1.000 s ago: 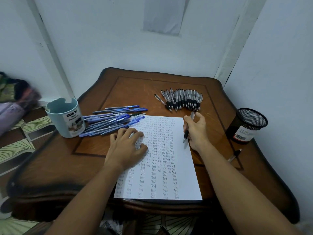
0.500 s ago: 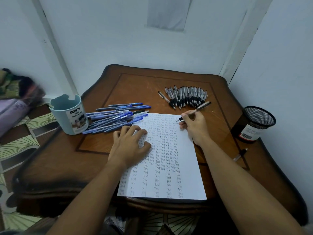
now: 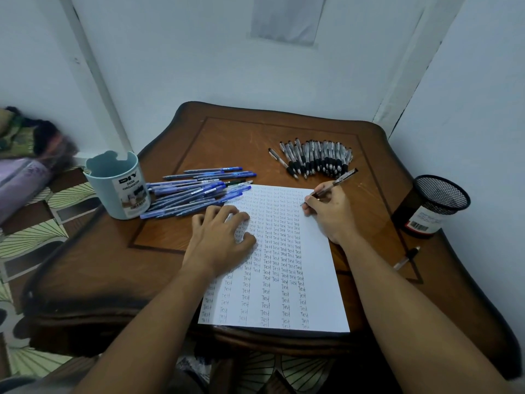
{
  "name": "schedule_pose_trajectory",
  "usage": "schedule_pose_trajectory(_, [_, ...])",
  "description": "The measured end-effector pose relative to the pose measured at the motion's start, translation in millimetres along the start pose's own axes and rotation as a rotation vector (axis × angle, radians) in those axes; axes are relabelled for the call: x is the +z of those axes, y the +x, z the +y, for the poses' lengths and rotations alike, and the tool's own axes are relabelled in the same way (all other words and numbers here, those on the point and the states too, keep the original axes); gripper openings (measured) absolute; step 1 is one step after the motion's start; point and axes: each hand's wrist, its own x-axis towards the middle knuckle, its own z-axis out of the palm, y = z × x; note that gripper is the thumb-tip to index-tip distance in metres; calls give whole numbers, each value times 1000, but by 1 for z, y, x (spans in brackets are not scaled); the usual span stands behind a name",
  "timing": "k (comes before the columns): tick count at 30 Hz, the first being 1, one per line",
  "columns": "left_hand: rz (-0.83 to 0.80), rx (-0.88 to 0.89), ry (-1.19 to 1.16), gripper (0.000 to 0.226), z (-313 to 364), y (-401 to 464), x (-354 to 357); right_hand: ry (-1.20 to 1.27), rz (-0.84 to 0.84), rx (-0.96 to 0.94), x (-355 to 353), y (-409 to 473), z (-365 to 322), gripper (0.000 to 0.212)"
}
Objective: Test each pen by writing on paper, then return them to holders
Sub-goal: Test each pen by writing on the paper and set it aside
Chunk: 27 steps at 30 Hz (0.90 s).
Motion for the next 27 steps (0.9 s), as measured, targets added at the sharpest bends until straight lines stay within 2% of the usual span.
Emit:
schedule_pose_trajectory(13, [19, 10, 9, 55, -1, -1, 2, -136, 8, -8, 3, 0, 1, 21])
schedule_pose_trajectory(24, [11, 14, 16, 56, -1, 0, 2, -51, 31, 4, 1, 0, 1, 21])
schedule_pose_trajectory(27, [8, 10, 17, 55, -1, 0, 2, -104, 5, -6, 2, -1, 0, 21])
